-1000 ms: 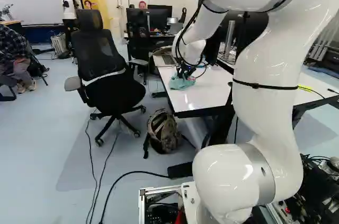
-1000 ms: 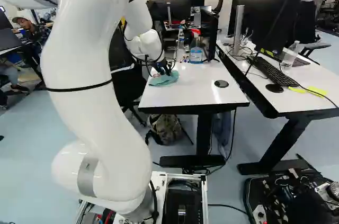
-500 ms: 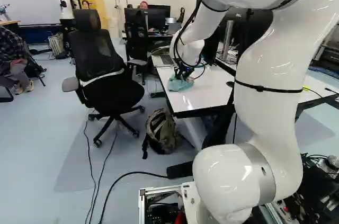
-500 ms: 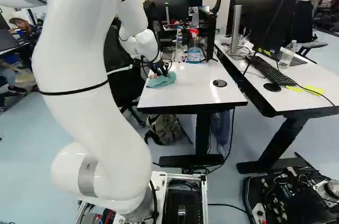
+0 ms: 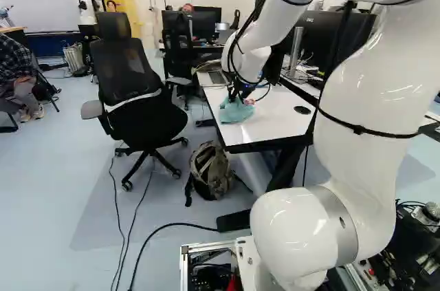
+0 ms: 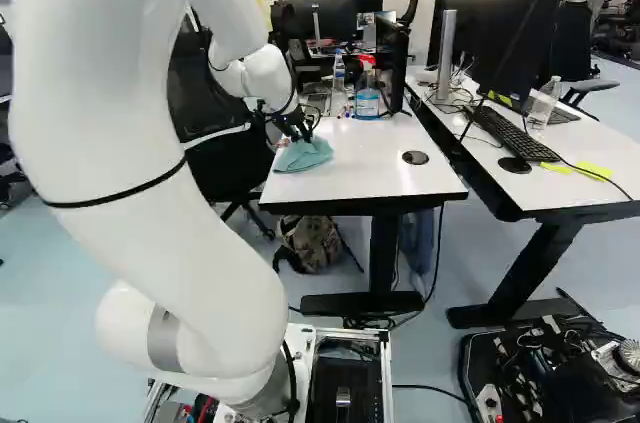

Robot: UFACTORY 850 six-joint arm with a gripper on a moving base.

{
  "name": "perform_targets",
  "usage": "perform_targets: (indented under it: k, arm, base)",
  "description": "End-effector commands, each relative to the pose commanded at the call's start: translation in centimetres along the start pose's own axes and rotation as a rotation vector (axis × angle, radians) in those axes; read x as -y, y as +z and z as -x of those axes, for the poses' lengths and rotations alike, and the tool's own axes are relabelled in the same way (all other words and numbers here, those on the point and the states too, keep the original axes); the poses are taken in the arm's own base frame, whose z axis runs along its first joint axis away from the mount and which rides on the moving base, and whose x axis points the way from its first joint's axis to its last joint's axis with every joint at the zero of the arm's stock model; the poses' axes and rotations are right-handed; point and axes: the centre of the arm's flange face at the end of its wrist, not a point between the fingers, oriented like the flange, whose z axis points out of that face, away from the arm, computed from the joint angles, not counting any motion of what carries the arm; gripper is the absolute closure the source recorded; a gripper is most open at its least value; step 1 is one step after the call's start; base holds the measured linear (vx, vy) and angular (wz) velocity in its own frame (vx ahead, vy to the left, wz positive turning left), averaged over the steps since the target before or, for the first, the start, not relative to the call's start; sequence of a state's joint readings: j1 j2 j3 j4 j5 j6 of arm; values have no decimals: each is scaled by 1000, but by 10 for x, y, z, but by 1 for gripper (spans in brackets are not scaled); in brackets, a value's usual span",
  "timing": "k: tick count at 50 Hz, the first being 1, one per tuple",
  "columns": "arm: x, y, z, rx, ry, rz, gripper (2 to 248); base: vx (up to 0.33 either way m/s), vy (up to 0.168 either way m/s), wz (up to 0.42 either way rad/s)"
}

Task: Clean the table with the green towel

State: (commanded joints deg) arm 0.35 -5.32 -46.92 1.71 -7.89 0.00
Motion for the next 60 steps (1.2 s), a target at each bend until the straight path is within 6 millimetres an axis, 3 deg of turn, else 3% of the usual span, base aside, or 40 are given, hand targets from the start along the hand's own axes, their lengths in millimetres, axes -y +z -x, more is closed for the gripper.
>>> perform_targets:
  k: [39,60]
  arm:
    - [25,-90,69,25,-59,-41,199]
    - [25,-98,69,5,-59,-42,199]
  base:
    - [0,0,0]
    - [0,0,0]
